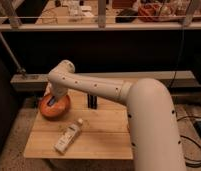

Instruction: Place the white sponge in the ceramic bowl

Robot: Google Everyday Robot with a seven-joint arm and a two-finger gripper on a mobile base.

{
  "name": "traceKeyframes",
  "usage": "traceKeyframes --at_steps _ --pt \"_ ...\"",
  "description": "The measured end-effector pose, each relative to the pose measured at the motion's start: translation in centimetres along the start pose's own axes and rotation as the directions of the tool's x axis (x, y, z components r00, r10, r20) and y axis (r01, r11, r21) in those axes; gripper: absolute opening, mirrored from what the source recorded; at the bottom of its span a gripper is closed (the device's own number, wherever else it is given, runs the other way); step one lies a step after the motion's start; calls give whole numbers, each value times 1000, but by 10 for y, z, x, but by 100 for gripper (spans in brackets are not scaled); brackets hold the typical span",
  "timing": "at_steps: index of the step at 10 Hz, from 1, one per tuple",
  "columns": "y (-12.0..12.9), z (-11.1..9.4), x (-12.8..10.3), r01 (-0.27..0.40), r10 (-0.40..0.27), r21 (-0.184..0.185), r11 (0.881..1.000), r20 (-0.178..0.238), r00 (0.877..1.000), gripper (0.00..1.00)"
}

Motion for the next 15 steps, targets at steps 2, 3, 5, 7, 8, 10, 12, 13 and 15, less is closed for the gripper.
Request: traceKeyframes --at_steps 2,3,5,7,8,10,12,13,15 --pt "-1 2 -2 6 -6 -1 1000 3 1000 14" --pt "-1 2 -3 8 -8 -1 1000 4 1000 14" --pt "-1 4 -3 11 -11 -2 1000 6 1000 22" --pt "-1 5 -2 12 -12 -1 1000 8 1000 27" --pt "-1 6 -2 13 -13 -1 1000 9 1000 32" --pt "-2 7 -4 18 -18 -1 1000 12 1000 50" --pt "-3 9 -4 20 -20 -1 1000 15 1000 58" --pt "-3 9 -4 21 -21 0 1000 17 1000 63" --pt "-4 9 -4 22 -22 1 1000 19 1000 63"
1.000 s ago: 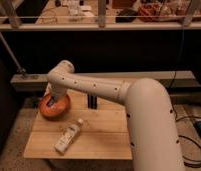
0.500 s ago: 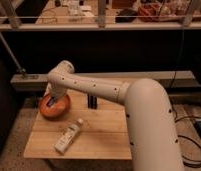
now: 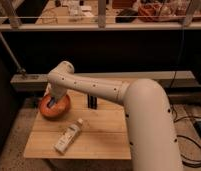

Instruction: Place the white sponge in the ceramic bowl

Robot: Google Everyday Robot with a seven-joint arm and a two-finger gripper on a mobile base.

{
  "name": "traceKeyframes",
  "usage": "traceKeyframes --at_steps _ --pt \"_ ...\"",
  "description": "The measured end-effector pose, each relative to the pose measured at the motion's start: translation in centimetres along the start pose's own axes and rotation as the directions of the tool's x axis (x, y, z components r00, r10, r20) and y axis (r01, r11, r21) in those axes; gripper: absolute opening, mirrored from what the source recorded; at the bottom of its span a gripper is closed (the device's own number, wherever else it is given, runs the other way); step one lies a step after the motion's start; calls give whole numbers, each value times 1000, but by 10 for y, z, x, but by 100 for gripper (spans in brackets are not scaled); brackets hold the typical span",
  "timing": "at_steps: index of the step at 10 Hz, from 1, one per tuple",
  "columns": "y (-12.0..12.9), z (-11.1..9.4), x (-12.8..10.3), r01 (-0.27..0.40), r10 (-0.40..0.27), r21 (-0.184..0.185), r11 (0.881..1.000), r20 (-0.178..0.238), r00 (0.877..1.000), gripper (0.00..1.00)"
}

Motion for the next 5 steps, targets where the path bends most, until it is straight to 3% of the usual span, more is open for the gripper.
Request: traceKeyframes --at_steps 2,5 --pt "-1 2 -1 2 -2 0 1000 5 1000 74" --pt "-1 3 1 4 -4 1 1000 9 1000 80"
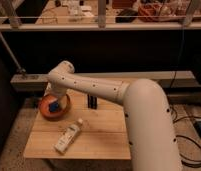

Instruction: Place the white sponge in the ceramic bowl

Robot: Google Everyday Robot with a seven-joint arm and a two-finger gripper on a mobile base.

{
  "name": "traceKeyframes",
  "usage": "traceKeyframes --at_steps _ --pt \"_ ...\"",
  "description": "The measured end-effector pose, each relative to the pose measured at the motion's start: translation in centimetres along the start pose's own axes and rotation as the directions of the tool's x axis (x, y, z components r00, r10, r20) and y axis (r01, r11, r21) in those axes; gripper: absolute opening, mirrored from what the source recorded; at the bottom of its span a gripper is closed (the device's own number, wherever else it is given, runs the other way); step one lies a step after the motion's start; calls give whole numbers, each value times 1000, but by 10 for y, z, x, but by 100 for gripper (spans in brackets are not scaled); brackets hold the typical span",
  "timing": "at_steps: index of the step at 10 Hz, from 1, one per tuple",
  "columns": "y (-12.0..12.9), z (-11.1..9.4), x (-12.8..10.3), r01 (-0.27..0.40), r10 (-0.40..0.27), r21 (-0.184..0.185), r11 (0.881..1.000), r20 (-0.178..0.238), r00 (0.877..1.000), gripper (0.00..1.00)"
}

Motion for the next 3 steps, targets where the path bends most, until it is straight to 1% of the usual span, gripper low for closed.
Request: traceKeyframes --at_steps 3 --pt "0 0 2 3 -3 0 1000 2 1000 80"
